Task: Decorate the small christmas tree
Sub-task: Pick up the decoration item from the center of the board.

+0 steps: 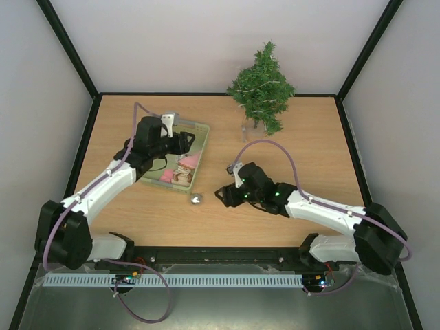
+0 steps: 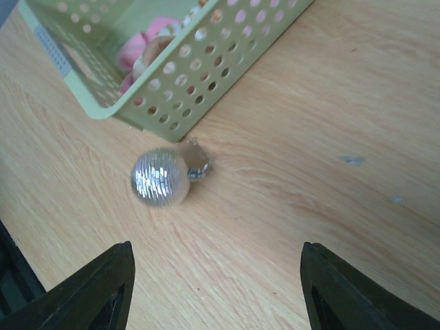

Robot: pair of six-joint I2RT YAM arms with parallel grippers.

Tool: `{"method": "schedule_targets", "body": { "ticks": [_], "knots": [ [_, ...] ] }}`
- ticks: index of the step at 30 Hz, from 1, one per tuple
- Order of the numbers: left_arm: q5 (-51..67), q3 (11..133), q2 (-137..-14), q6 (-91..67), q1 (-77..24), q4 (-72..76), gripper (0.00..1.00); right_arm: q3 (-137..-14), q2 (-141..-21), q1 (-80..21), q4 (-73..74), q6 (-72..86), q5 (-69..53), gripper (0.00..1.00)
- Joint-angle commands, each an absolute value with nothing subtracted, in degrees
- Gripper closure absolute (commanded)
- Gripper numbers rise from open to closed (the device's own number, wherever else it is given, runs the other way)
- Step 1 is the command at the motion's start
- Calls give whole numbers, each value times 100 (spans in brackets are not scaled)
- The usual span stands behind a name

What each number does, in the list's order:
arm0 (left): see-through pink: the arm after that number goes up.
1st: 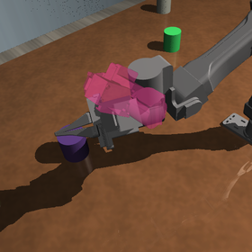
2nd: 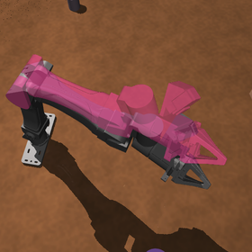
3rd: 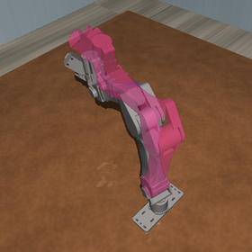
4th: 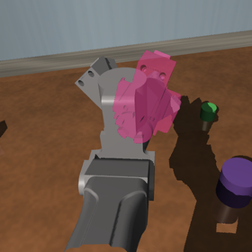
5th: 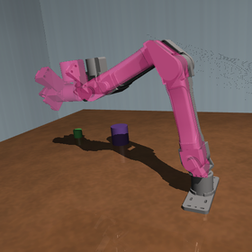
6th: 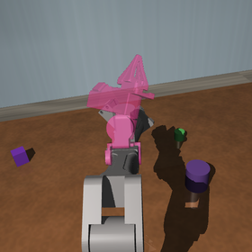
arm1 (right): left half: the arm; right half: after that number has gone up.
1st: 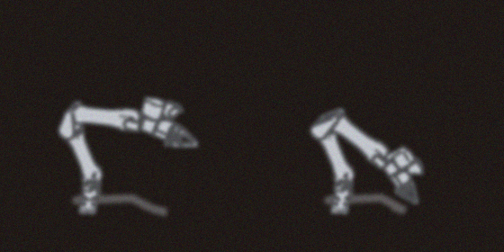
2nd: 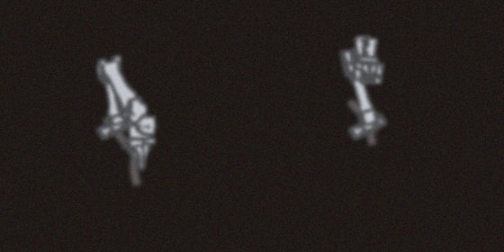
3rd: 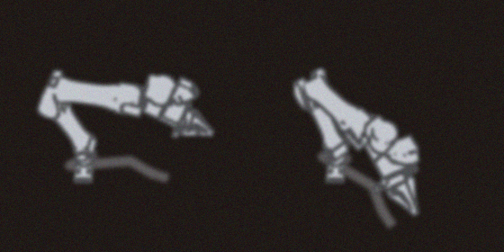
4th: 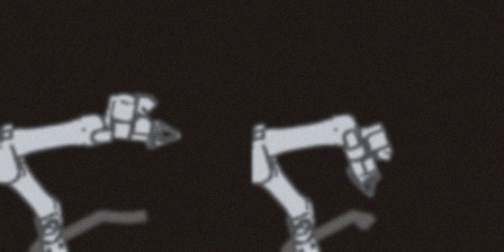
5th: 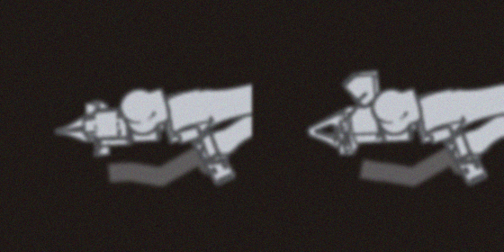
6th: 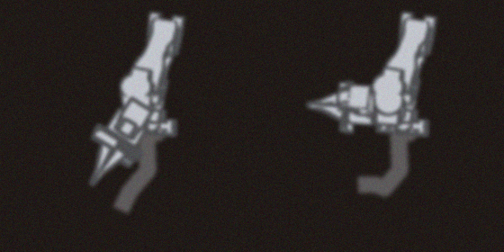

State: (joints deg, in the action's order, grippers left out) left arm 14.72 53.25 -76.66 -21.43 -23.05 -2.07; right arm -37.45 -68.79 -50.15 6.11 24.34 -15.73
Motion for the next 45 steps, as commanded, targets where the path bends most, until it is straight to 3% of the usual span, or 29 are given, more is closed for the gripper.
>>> {"method": "schedule_targets", "body": {
  "ticks": [1,9,19,28,34,40,45],
  "knots": [
    [1384,5228,-7299,-2309,-2118,-543,38,-3938,-7393,-5367,126,2741,-1464,37],
    [1409,4734,-6697,-2521,-1504,-611,36,-4424,-8209,-5882,33,4167,-447,38],
    [1283,4610,-6348,-2508,-1226,-1043,33,-4142,-8498,-5906,-335,6650,-464,40],
    [1378,4417,-6070,-2461,-1213,-1032,33,-4550,-8853,-6067,217,5852,-800,37],
    [1389,4275,-5944,-2508,-1213,-985,33,-4815,-9248,-6115,255,6210,-866,35],
    [1440,4175,-5850,-2552,-1213,-920,33,-5119,-9769,-6109,151,6761,-715,35],
    [1446,4186,-5828,-2497,-1213,-932,33,-5443,-10008,-6109,686,6298,-229,35]
  ]
}}
